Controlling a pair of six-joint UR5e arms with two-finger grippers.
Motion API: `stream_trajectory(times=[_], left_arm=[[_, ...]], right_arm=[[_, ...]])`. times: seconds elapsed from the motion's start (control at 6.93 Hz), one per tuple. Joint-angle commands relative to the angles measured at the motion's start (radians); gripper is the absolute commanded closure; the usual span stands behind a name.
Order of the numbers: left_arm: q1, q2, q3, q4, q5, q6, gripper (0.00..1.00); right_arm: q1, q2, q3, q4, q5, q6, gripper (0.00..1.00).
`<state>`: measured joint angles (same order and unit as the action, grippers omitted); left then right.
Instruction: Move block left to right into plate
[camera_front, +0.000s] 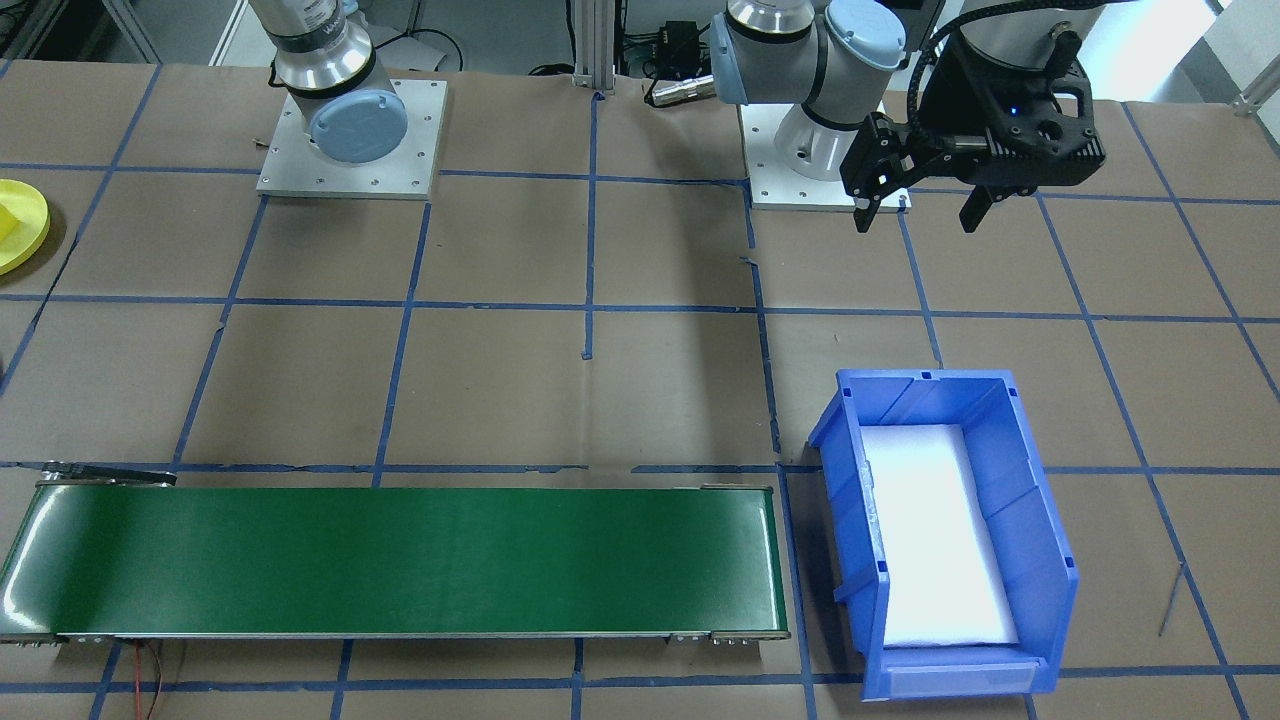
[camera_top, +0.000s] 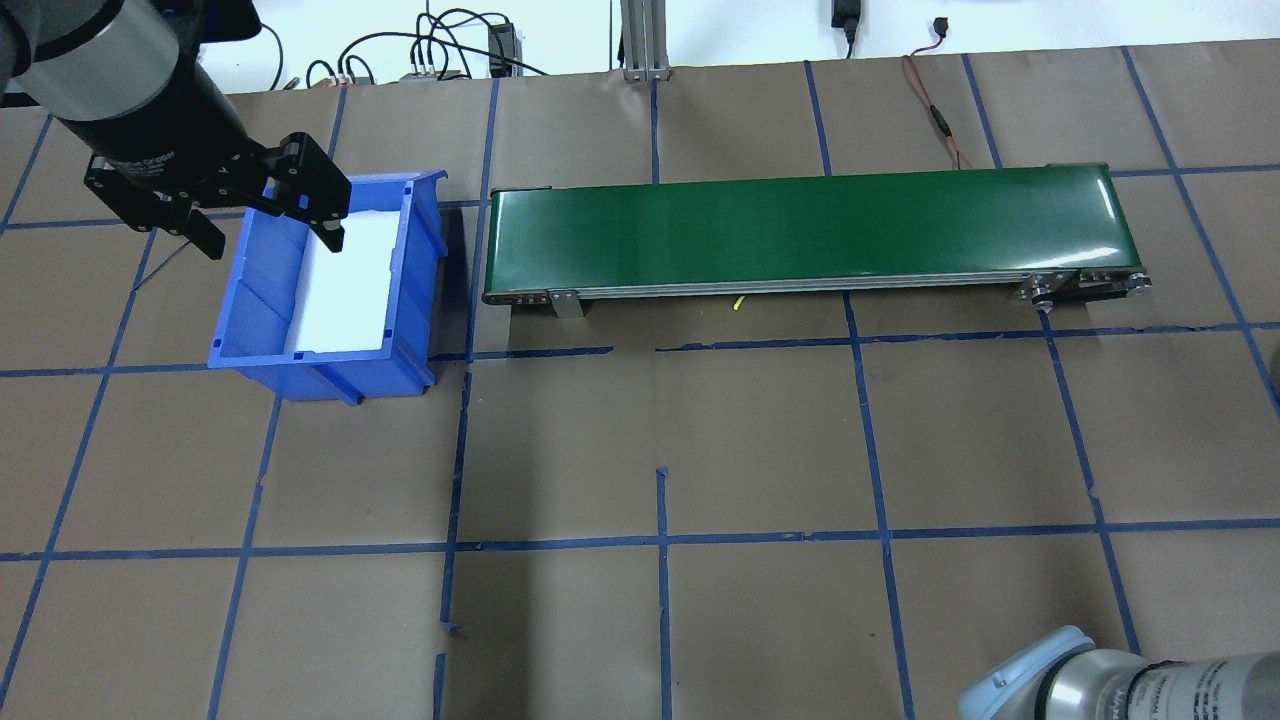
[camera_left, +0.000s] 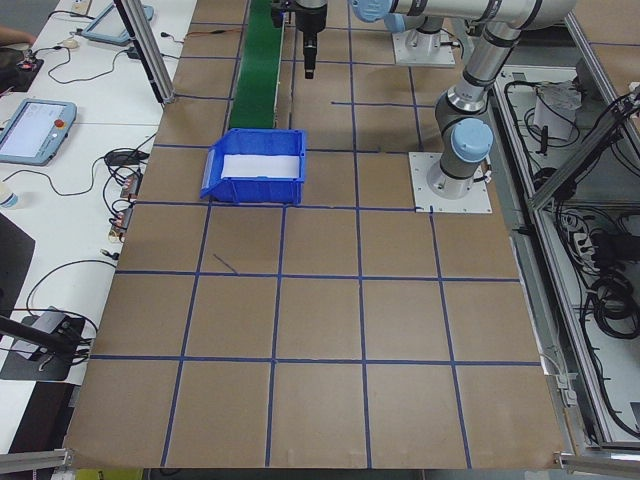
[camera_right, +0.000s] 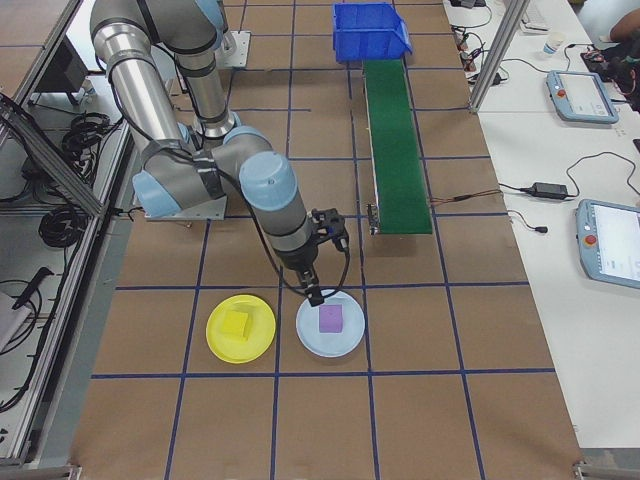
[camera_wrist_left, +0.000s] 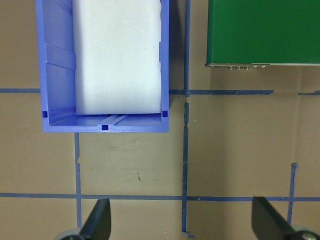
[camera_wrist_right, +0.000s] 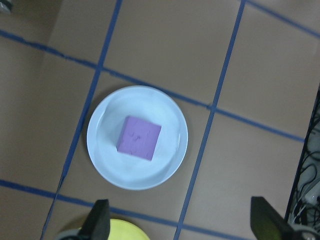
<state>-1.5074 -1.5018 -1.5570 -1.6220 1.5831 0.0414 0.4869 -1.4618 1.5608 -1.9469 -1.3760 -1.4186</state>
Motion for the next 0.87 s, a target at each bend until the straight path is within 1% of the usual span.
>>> stream_trajectory(times=[0.0, 0.14, 0.43, 0.58, 0.72], left_arm=[[0.004, 0.000, 0.000, -0.001, 0.000, 0.000, 0.00], [0.004, 0.000, 0.000, 0.001, 0.000, 0.000, 0.00], [0.004, 0.000, 0.000, 0.001, 0.000, 0.002, 0.00], [0.006, 0.000, 0.000, 0.001, 0.000, 0.002, 0.00], [0.006, 0.000, 0.000, -0.001, 0.002, 0.002, 0.00]], right_arm=[[0.077, -0.070, -0.033, 0.005, 0.173, 0.006, 0.00], [0.152, -0.095, -0.028, 0.014, 0.173, 0.007, 0.00], [0.388, -0.133, -0.031, 0.011, 0.157, 0.009, 0.00], [0.507, -0.134, -0.028, 0.012, 0.153, 0.020, 0.00], [0.612, -0.132, -0.025, 0.017, 0.125, 0.088, 0.00]])
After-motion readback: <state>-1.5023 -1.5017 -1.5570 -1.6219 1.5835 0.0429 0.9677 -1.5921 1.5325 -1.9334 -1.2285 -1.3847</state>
